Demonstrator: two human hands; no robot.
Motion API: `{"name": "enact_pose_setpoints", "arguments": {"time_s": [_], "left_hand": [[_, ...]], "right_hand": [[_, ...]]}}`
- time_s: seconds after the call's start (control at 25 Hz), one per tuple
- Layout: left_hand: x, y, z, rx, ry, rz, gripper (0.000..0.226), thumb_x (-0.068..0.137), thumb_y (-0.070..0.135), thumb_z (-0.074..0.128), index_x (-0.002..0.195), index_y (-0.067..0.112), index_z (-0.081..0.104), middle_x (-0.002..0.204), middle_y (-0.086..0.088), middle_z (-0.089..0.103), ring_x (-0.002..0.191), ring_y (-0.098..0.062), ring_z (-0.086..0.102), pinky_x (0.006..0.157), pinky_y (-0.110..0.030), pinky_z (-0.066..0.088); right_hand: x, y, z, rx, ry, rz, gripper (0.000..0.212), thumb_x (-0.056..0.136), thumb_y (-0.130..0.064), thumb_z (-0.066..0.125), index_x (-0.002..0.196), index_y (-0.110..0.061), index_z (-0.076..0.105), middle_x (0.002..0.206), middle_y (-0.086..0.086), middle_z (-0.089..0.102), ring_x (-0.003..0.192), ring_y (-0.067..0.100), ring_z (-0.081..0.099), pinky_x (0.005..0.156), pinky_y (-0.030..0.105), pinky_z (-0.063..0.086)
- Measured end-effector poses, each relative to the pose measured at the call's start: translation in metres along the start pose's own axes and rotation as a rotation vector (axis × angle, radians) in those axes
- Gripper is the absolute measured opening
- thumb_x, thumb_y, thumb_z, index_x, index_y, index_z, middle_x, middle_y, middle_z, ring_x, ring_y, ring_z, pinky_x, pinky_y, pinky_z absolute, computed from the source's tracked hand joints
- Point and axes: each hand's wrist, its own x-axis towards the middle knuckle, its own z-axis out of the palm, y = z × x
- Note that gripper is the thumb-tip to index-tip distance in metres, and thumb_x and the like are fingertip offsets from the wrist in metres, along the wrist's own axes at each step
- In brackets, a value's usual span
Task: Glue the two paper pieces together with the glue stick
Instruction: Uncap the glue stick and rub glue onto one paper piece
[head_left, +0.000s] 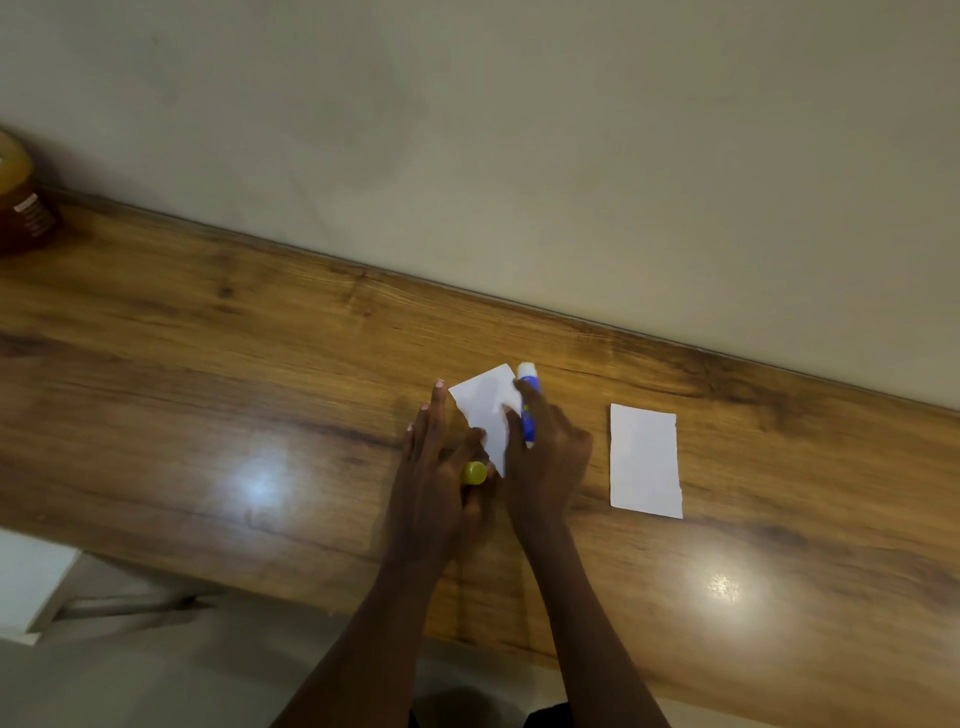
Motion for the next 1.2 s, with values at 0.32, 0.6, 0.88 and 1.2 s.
{"name": "enact_pose_setpoints", "arguments": {"time_s": [0.32, 0.6, 0.88, 1.2], "left_hand": [[-0.001, 0.0, 0.0, -0.019, 0.009, 0.008, 0.052, 0.082, 0.02, 0.057, 0.131, 0.022, 0.042, 0.147, -0.007, -0.007, 0.137, -0.031, 0.002, 0.109, -0.048, 0.011], [0.0, -0.002, 0.002, 0.035, 0.036, 0.001, 0.041, 0.076, 0.015, 0.066, 0.117, 0.012, 0.057, 0.147, -0.009, -0.001, 0.136, -0.04, 0.019, 0.106, -0.046, 0.019], [-0.001, -0.001, 0.003, 0.024, 0.061, -0.003, 0.042, 0.076, 0.014, 0.068, 0.116, 0.013, 0.057, 0.147, -0.009, 0.0, 0.135, -0.042, 0.021, 0.106, -0.046, 0.016], [0.0, -0.002, 0.002, -0.003, 0.05, -0.005, 0.048, 0.079, 0.014, 0.063, 0.125, 0.017, 0.05, 0.148, -0.007, -0.002, 0.137, -0.028, 0.01, 0.109, -0.042, 0.011]], "right_hand": [[0.039, 0.026, -0.015, 0.045, -0.585, -0.089, 0.052, 0.071, 0.006, 0.066, 0.117, -0.014, 0.052, 0.132, 0.015, 0.047, 0.112, 0.027, 0.052, 0.087, 0.026, 0.04], [0.077, 0.029, -0.02, -0.039, -0.775, -0.407, 0.057, 0.068, 0.01, 0.066, 0.118, -0.012, 0.051, 0.124, 0.015, 0.054, 0.105, 0.028, 0.052, 0.079, 0.027, 0.043], [0.011, 0.016, -0.016, 0.792, -0.118, 0.385, 0.022, 0.085, -0.002, 0.053, 0.098, -0.018, 0.061, 0.084, 0.005, 0.06, 0.057, 0.004, 0.056, 0.054, 0.008, 0.047], [0.021, 0.012, -0.005, 0.643, -0.373, 0.197, 0.023, 0.074, 0.001, 0.06, 0.076, -0.022, 0.055, 0.078, 0.007, 0.063, 0.065, 0.013, 0.057, 0.056, 0.012, 0.048]]}}
